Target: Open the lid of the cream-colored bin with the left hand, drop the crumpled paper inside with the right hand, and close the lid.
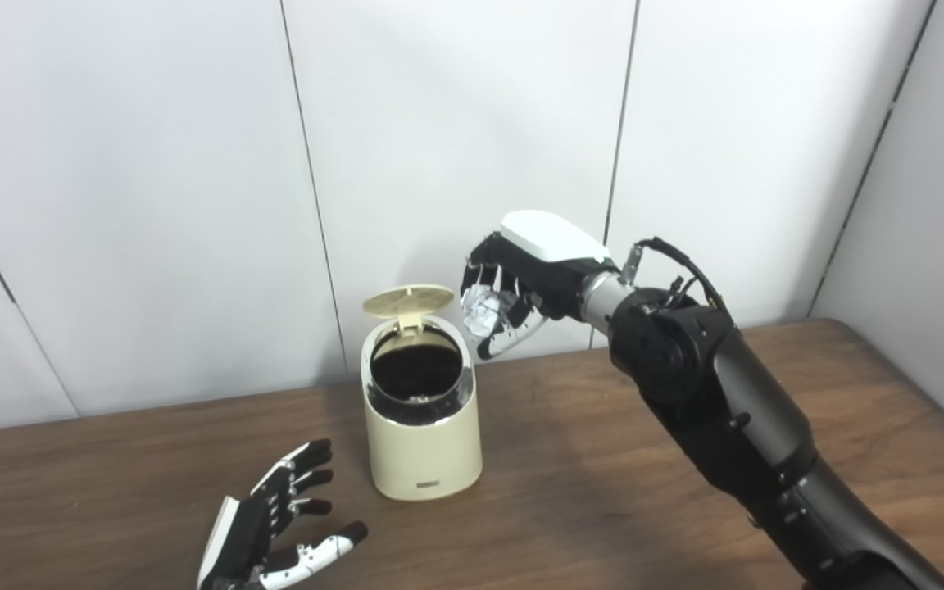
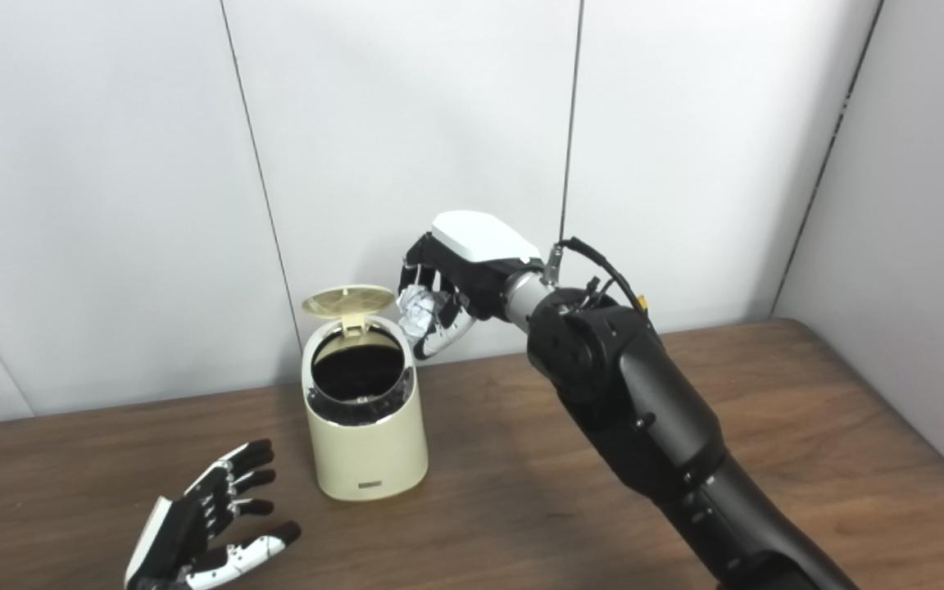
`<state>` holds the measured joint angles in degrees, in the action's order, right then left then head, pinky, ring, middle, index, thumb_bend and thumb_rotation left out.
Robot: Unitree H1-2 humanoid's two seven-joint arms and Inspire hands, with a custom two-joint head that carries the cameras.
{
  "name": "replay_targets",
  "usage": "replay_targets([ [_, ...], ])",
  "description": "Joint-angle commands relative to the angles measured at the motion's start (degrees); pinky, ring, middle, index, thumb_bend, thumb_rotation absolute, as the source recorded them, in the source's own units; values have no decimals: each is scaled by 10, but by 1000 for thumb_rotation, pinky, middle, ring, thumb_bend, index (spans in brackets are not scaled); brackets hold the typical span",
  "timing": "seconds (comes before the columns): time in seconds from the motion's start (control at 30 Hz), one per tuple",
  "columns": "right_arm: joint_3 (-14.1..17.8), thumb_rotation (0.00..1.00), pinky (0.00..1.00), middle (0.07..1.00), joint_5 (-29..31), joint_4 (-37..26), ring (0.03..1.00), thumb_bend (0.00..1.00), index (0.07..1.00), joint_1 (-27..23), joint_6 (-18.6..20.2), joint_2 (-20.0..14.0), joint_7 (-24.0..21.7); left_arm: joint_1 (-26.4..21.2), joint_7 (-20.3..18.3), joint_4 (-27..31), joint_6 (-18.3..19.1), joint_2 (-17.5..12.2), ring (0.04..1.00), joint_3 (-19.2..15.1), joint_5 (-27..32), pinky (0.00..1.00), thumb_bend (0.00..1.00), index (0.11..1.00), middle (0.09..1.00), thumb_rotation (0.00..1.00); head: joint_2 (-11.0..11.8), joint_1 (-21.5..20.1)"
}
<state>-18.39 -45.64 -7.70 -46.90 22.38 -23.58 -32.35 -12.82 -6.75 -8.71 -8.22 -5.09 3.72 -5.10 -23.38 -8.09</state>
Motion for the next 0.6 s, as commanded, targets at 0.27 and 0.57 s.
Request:
replay_targets([
  [0.27,-13,0,377,493,-12,7,418,503,482,-43,-19,28,17,-16,17,1,-20,8,811,0,-10,679,731,881,869,118,1,9],
  [0.57,-25,0,397,509,-25,28,416,503,484,-42,-22,46,30,-18,25,-3,-26,11,799,3,-17,665,730,877,859,115,3,16],
])
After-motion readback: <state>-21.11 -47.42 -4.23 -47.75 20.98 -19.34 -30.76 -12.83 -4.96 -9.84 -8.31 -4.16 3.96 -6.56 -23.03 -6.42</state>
